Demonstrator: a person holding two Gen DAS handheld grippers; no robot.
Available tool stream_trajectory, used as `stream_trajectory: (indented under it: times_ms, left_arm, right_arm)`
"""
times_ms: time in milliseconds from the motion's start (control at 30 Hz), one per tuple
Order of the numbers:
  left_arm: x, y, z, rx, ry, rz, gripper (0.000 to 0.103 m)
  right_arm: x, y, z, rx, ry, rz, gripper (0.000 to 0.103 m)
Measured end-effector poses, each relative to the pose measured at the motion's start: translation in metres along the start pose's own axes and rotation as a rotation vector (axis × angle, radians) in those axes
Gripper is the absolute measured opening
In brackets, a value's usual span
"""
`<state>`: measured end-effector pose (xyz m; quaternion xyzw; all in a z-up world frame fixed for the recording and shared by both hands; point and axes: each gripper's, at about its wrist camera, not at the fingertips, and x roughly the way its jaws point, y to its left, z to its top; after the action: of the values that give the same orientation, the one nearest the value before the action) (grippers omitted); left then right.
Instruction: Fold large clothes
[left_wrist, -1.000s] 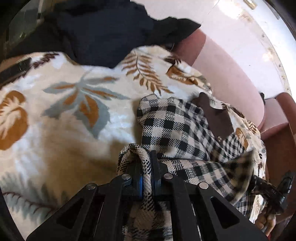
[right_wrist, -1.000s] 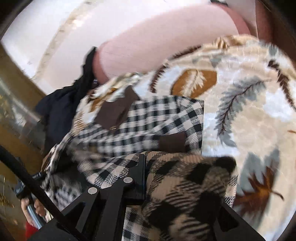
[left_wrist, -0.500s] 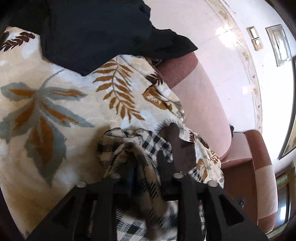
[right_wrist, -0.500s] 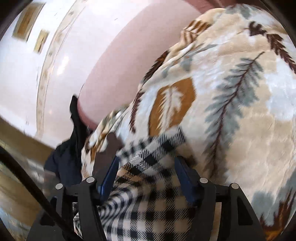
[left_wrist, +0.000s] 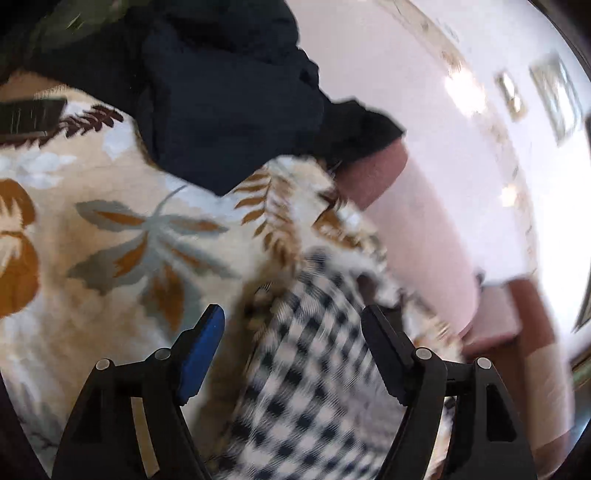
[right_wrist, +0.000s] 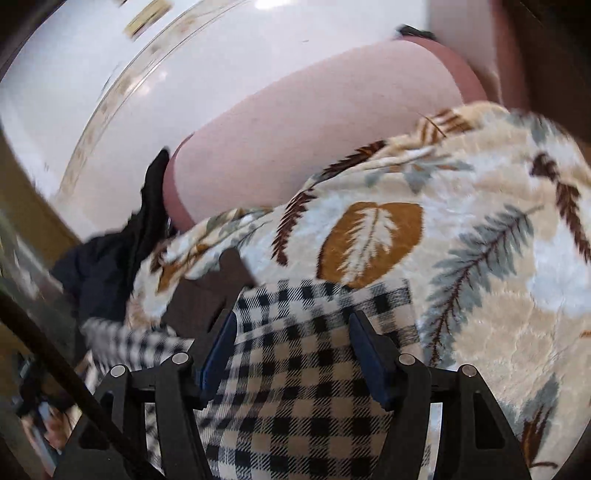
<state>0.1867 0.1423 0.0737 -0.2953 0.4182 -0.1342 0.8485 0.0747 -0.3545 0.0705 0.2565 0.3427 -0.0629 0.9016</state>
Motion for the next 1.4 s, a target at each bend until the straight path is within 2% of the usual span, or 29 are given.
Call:
stream_trajectory:
  times_ms: [133,233,333,400,467,633,767,933,1067,1167,1267,1400]
  left_arm:
    - [0.003,-0.01,-0.028,0.185,0.092,0.128,0.075]
    - [0.011,-0.006,-0.053,0.274,0.166,0.221,0.075]
    - [0.023,-0.001,-0.071,0.355,0.241,0.276,0.076]
    - [0.021,0.0,-0.079,0.397,0.251,0.291,0.076]
    - [0.016,0.0,-0.083,0.424,0.251,0.3,0.071]
    - [0.0,0.001,-0.091,0.416,0.222,0.33,0.053]
    - [-0.01,-0.009,-0.102,0.434,0.173,0.391,0.052]
    - [-0.017,-0.015,-0.114,0.414,0.15,0.426,0.052]
    - [-0.043,-0.018,-0.115,0.343,0.105,0.371,0.052]
    - [-0.069,-0.015,-0.116,0.311,0.062,0.345,0.056]
    - [-0.086,0.001,-0.117,0.274,0.065,0.32,0.062]
    - [-0.085,0.03,-0.114,0.295,0.111,0.327,0.062]
  right_arm:
    - [0.007,0.001,-0.011,-0.023,0.054,-0.011,0.068]
    - [0.011,0.004,-0.02,-0.042,0.101,-0.009,0.068]
    - [0.017,-0.001,-0.03,-0.045,0.153,-0.041,0.068]
    - [0.015,-0.007,-0.035,-0.039,0.156,-0.104,0.068]
    - [0.005,-0.012,-0.035,-0.017,0.143,-0.112,0.068]
    - [-0.047,-0.023,-0.035,0.051,0.07,-0.092,0.068]
    - [-0.1,-0.028,-0.048,0.135,0.014,-0.026,0.068]
    - [-0.147,-0.023,-0.095,0.162,0.008,0.016,0.068]
    - [-0.151,-0.01,-0.14,0.082,0.063,-0.058,0.068]
    - [-0.151,-0.006,-0.151,0.047,0.055,-0.126,0.068]
    - [-0.168,-0.01,-0.153,0.017,-0.027,-0.18,0.068]
    - [-0.172,-0.025,-0.162,0.048,0.0,-0.213,0.068]
